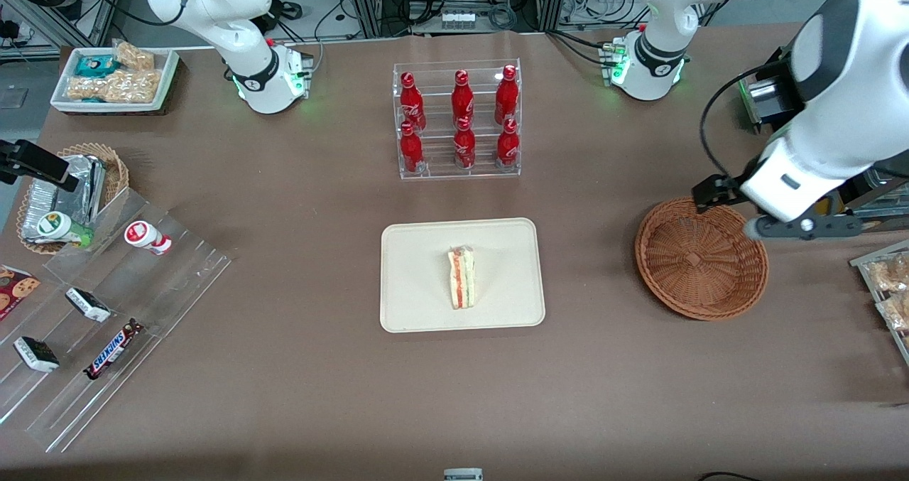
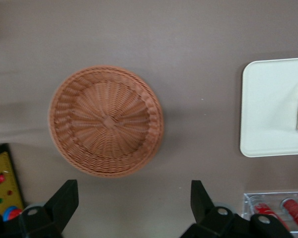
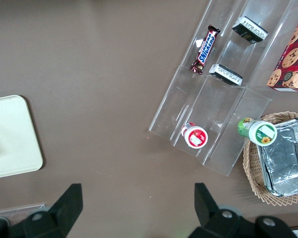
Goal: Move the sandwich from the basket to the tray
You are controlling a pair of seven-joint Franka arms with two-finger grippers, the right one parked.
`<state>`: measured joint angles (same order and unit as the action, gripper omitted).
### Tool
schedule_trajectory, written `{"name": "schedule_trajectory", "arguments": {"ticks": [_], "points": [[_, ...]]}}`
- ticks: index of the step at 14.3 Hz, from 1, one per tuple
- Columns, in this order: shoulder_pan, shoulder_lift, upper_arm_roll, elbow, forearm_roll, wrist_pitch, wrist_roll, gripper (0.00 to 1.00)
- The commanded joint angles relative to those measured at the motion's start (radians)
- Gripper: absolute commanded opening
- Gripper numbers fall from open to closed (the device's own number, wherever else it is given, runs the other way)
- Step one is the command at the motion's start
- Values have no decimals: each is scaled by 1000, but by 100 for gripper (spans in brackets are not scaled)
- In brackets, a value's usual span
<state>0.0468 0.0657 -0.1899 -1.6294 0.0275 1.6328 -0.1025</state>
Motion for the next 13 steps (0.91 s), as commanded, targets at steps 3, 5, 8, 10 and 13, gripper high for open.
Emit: {"name": "schedule_trajectory", "arguments": {"ticks": [3,5,8,10,13], "points": [[-76,-64,139,15,-18,-45,121,100],[-96,-64,177,55,-18,-63,132,100],[-99,-60,178,62,-21,-67,123,100],[-99,-67,174,63,-37,-67,121,100],[-97,-73,176,65,-64,-90,118,100]]}}
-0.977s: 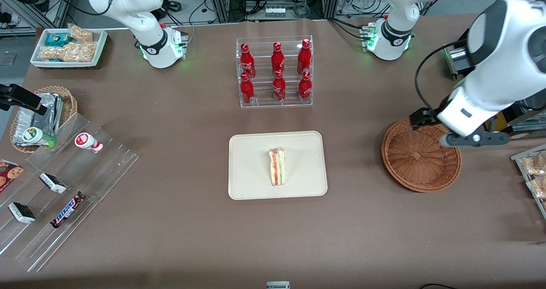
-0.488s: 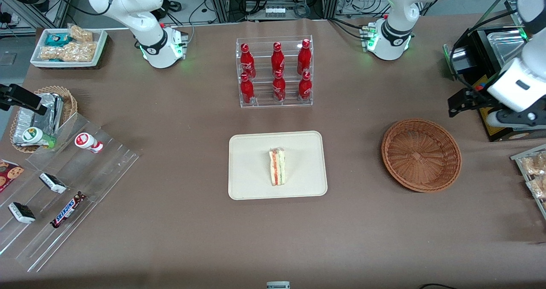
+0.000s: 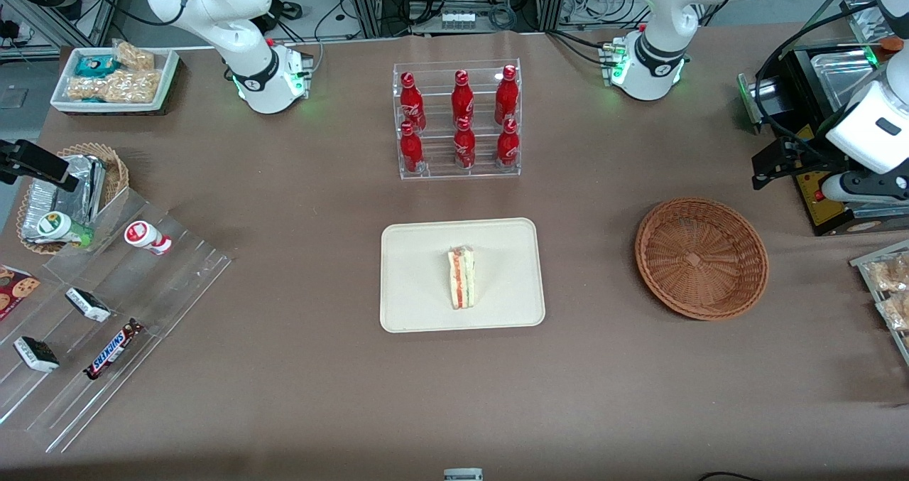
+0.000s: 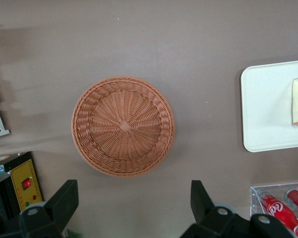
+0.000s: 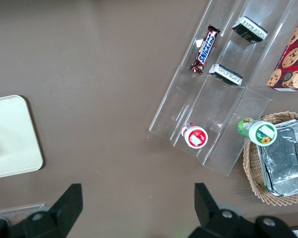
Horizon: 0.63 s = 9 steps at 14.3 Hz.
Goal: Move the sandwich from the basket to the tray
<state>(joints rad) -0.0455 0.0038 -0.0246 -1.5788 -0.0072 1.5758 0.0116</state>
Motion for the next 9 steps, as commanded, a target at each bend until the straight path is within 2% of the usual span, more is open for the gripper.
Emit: {"name": "schedule_trajectory", "arguments": {"ticks": [1,3,9], "points": [[-2,-19,12,14,-46,-34,4,100],[-1,-27,15,14,-66,-51,4,100],[1,-30,15,13,-66,-63,5,100]]}}
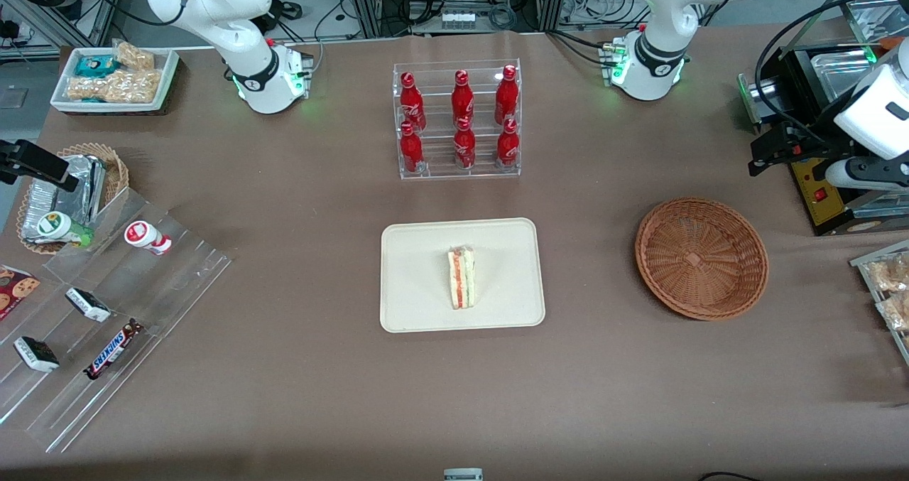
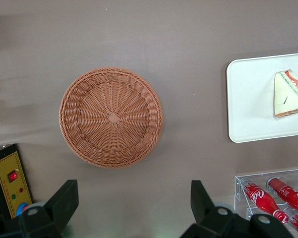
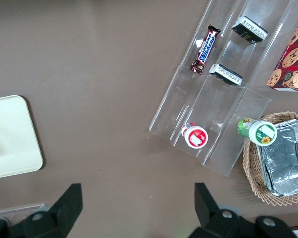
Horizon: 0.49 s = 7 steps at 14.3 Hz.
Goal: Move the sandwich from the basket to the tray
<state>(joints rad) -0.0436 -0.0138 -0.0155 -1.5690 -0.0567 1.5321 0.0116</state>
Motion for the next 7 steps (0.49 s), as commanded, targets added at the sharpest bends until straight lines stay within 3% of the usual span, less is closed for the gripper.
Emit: {"name": "schedule_trajectory", "arguments": {"ticks": [1,7], "points": [[-1,-12,6,3,-15,-20,5,100],[-4,-15,3,1,-12,-30,7,100]]}}
